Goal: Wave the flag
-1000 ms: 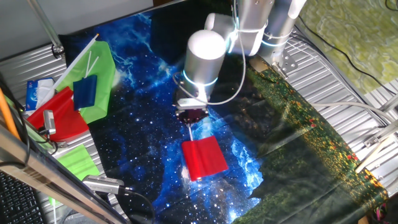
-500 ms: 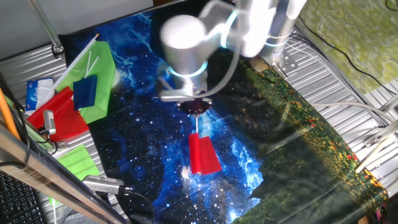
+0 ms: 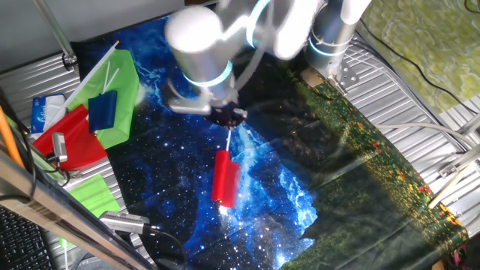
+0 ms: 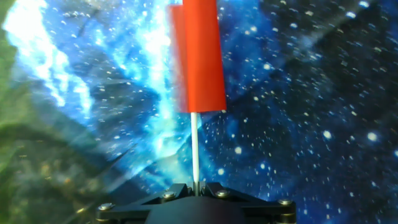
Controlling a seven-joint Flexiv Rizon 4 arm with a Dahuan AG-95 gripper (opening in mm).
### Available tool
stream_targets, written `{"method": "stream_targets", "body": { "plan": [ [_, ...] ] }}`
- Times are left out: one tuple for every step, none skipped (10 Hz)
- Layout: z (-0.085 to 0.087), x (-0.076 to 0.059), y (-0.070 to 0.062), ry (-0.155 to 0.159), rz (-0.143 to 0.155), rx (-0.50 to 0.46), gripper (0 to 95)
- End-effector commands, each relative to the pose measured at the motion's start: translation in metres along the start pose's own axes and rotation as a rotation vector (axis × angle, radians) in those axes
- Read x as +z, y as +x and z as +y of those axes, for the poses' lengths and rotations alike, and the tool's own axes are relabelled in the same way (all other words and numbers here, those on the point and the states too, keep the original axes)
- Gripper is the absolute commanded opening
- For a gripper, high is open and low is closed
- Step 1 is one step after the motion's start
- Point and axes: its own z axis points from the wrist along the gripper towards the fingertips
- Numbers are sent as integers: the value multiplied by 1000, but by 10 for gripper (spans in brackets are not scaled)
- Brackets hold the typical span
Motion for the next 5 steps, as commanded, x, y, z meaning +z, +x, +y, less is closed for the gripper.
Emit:
{"method": "stream_targets", "body": {
  "plan": [
    [2,-14,3,-16,26,95,0],
    [1,-21,10,-27,34,144,0],
    [-2,-31,20,-34,36,172,0],
    [-6,-38,27,-40,41,181,0],
    [-12,-53,38,-47,50,186,0]
  ]
}}
